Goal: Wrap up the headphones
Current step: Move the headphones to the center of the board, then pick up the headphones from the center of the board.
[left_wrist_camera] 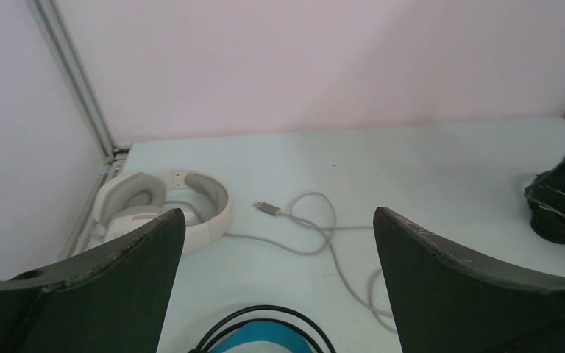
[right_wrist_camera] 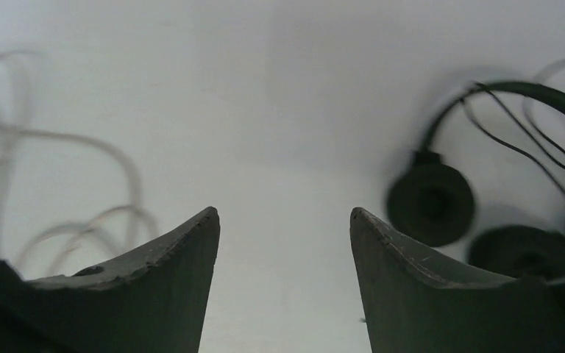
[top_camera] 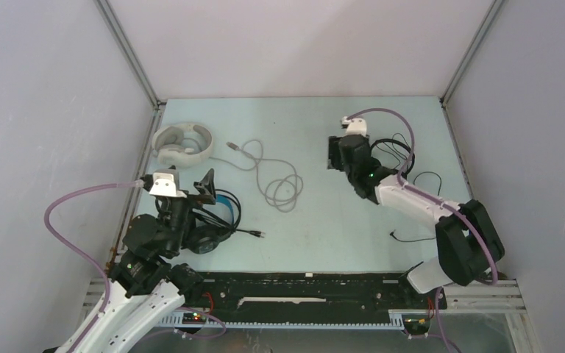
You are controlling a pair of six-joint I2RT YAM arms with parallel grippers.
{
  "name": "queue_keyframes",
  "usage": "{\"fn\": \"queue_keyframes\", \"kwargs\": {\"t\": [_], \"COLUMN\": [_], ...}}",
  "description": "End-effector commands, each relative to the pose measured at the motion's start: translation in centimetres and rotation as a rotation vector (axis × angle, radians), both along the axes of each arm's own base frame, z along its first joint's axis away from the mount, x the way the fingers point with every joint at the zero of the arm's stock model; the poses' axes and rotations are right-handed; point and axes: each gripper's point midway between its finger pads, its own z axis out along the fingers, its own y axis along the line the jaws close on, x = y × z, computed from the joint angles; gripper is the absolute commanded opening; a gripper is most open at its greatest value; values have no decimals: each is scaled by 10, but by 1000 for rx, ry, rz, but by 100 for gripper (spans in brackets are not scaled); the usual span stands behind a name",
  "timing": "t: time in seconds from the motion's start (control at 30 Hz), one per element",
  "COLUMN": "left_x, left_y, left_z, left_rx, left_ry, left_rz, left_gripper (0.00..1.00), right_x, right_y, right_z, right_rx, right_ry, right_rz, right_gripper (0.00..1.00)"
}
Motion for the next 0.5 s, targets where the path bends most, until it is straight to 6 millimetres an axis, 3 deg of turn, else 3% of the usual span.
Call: {"fn": "queue_keyframes", "kwargs": {"t": [0.0,0.13,0.47], "left_x": [-6,-6,-6], "left_y": [-19,-27,-19], "left_z": [22,20,17], "left_rx": [-65,-62,-46], "left_ry": [-40,-32,-41], "left_rz": [-117,-157,-120], "left_gripper": [100,100,100], "right_x": [10,38,91], "right_y": [-52,-84,-106], "right_z": [-40,-61,-90], "right_rx": [-42,-105,-60], "right_ry": [212,243,380], "right_rz": [-139,-205,-257], "right_gripper": [68,66,55]}}
